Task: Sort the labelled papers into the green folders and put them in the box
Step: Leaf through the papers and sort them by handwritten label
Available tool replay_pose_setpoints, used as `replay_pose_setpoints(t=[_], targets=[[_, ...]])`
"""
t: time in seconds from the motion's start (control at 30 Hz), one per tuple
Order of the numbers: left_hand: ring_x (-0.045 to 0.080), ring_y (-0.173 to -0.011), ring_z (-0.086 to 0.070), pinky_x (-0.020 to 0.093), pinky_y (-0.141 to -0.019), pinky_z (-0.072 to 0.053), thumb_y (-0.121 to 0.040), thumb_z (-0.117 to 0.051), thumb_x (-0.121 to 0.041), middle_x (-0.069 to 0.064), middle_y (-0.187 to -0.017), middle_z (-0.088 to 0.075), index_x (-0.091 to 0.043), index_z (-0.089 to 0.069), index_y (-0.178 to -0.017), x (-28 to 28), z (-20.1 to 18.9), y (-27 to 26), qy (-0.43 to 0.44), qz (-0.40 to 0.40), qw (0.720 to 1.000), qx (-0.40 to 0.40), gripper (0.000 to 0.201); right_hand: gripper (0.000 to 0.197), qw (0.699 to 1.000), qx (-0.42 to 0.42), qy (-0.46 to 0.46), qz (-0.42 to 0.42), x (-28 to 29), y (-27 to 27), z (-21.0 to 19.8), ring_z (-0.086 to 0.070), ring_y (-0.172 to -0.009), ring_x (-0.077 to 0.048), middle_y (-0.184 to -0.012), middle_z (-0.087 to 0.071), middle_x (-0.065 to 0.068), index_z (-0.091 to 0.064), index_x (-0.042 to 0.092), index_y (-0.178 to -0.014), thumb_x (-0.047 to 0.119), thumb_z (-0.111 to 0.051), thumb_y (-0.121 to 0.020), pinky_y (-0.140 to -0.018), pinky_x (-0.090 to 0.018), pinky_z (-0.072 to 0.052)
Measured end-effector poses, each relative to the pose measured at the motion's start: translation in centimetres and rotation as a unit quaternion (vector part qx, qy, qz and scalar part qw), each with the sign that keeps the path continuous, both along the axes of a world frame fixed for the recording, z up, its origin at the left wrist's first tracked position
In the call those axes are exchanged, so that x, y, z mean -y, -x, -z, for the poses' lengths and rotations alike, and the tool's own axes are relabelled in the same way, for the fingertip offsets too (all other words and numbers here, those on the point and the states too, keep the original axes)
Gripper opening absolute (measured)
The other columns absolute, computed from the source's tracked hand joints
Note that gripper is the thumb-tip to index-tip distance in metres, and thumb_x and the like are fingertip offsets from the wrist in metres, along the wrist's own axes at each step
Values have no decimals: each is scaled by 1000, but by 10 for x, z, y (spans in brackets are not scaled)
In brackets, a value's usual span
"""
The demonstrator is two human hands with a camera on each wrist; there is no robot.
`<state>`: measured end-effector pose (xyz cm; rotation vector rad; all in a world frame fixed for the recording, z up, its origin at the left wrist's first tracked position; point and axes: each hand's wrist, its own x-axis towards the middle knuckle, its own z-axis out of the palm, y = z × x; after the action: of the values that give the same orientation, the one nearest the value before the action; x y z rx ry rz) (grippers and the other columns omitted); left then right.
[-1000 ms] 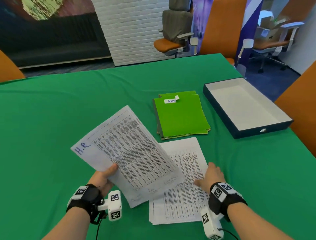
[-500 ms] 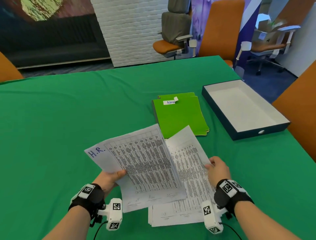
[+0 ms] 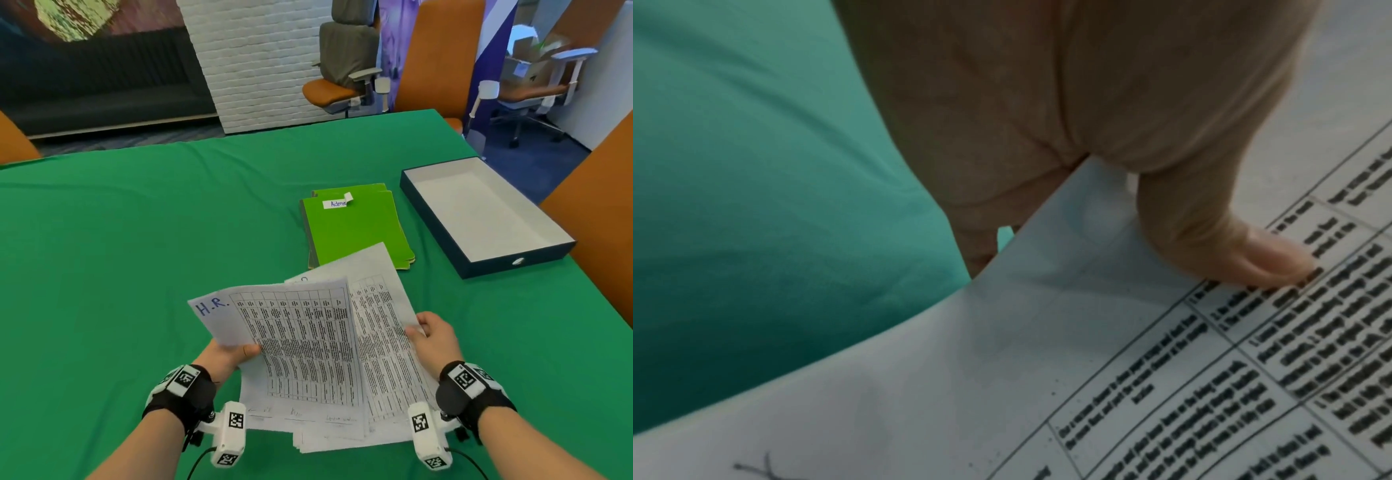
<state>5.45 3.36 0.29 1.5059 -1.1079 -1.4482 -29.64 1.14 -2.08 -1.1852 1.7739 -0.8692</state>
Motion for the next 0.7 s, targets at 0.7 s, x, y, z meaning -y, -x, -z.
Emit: replay_pose_setpoints(t=[0.7], targets=[[18, -93, -66, 27, -74, -55, -71, -75, 0, 4, -95, -72, -17, -65, -97, 10, -19, 27, 80, -12, 992, 98, 33, 31, 987, 51, -54, -141, 7, -17, -4, -65, -67, -28, -110, -67, -1, -68, 18, -96, -5, -48, -90, -67, -35, -57]])
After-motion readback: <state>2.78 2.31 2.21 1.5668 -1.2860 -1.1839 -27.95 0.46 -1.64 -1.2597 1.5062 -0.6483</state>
